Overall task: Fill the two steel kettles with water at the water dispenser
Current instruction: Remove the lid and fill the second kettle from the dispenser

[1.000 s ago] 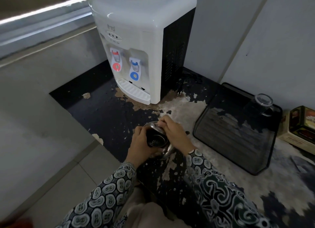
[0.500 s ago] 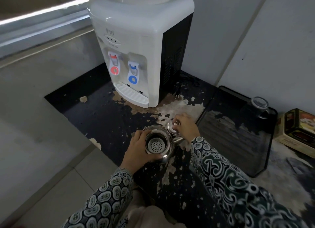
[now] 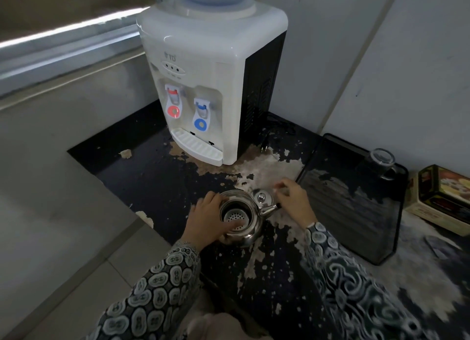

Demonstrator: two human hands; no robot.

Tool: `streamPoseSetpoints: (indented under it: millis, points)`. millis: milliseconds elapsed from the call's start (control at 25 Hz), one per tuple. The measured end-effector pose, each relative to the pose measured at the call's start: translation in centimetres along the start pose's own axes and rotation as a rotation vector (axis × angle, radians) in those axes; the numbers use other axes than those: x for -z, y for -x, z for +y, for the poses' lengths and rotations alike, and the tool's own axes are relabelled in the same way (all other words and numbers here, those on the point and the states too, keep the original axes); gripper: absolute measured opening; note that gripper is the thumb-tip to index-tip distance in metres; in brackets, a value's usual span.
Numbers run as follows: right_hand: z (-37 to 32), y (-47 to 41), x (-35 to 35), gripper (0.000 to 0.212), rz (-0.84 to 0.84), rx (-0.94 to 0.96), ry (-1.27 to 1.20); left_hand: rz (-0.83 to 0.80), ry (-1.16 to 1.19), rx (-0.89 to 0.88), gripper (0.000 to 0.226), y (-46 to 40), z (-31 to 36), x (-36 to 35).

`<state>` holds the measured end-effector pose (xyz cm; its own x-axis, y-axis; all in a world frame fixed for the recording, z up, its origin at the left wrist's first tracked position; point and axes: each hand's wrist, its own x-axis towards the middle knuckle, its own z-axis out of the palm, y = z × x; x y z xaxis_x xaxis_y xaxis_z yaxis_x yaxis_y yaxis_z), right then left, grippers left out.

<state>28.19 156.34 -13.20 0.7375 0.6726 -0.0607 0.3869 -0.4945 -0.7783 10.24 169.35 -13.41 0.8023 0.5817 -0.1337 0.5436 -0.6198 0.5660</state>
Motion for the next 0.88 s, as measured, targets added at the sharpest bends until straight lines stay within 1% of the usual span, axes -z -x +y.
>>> streamPoseSetpoints:
  millis: [80,120,160,200,240,280,320,400,520,680,760,880]
  points:
    - [0.8,3.2,-0.5,0.013,0.175,-0.022,-0.075,0.066,-0.04,-0.088,0.055,-1.5,0.2,0.6]
    - [1.1,4.9,-1.1,0.014,0.253,-0.051,-0.129,0.037,-0.005,-0.145,0.052,-2.2,0.6,0.9]
    - [1.3,6.4,-1.9,0.016,0.295,-0.073,-0.174,-0.043,0.033,-0.19,0.053,-3.0,1.0,1.0]
    - [1.4,7.5,-2.8,0.018,0.281,-0.087,-0.2,-0.15,0.04,-0.209,0.054,-3.6,1.4,1.0]
    - [1.4,8.3,-3.7,0.019,0.23,-0.093,-0.198,-0.241,0.003,-0.206,0.053,-3.9,1.7,0.8]
    - [1.5,8.9,-4.4,0.02,0.165,-0.091,-0.193,-0.28,-0.05,-0.187,0.049,-4.1,1.8,0.5]
    - [1.4,9.1,-4.9,0.022,0.104,-0.083,-0.197,-0.262,-0.085,-0.154,0.043,-4.0,1.6,0.3]
    - [1.0,8.8,-5.1,0.028,0.003,-0.064,-0.215,-0.16,-0.105,-0.066,0.035,-3.3,1.1,0.2]
    - [-0.2,7.7,-5.2,0.035,-0.098,-0.017,-0.166,-0.07,-0.105,0.061,0.032,-2.0,0.3,0.6]
    - [-1.5,6.7,-5.6,0.044,-0.151,0.073,-0.111,-0.04,0.052,0.215,0.025,-0.5,-0.7,0.9]
    - [-1.6,6.6,-6.1,0.047,-0.15,0.099,-0.097,-0.055,0.08,0.28,0.024,0.0,-1.0,0.9]
    - [-1.3,7.2,-6.8,0.051,-0.139,0.098,-0.155,-0.077,0.115,0.358,0.024,0.3,-1.1,0.7]
